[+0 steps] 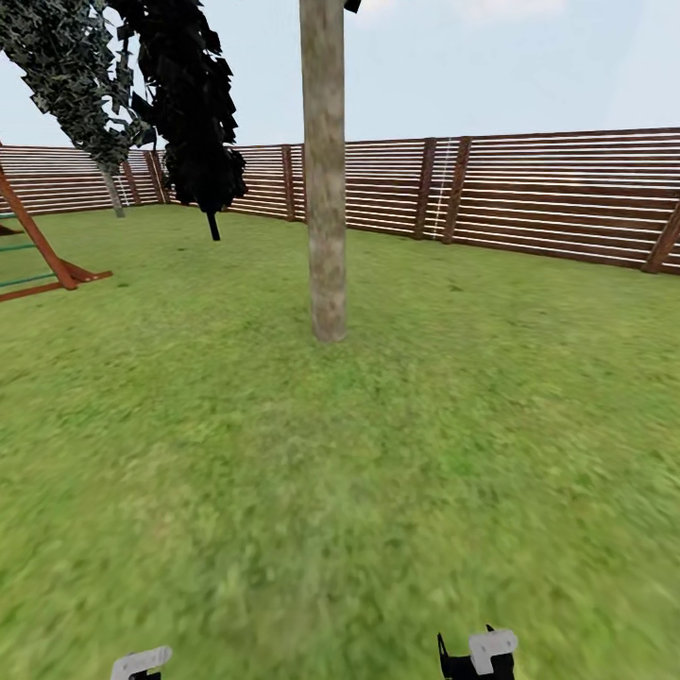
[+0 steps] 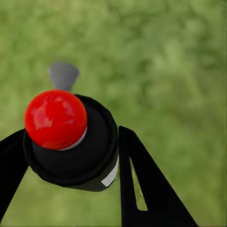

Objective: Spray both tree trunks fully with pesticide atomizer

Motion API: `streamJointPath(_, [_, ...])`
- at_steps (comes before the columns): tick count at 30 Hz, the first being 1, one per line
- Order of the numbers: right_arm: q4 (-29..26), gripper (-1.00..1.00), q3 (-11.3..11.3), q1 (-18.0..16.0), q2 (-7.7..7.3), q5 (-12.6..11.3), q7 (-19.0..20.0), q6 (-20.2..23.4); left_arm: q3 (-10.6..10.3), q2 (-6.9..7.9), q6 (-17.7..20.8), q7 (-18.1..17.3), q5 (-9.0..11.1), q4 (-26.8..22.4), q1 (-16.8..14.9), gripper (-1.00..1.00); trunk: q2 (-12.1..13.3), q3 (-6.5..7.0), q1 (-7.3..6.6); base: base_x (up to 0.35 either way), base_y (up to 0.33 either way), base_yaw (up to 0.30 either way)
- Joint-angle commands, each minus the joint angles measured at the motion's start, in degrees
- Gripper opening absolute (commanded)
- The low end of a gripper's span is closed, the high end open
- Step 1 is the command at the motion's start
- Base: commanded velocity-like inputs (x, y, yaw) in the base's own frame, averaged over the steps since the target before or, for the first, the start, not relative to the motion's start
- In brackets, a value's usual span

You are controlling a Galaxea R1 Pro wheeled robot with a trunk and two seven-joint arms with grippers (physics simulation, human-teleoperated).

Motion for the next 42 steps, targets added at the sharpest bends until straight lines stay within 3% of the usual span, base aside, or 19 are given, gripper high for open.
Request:
streamJointPath(1, [0.0,1.00,0.5,0.0,-0.01,0.2,-0.6,0.0,0.1,0.01,-0.2,-0.2,0.3,0.0,0.0,-1.00,0.0,-0.05,0.03,0.337,0.000,0.000])
streamJointPath(42, [0.1,1.00,0.5,0.0,-0.30,0.2,-0.6,0.0,0.1,0.01,-0.2,-0.2,0.3,0.0,0.0,-1.00,0.0,-0.05,0.03,0.337,0.000,0.020])
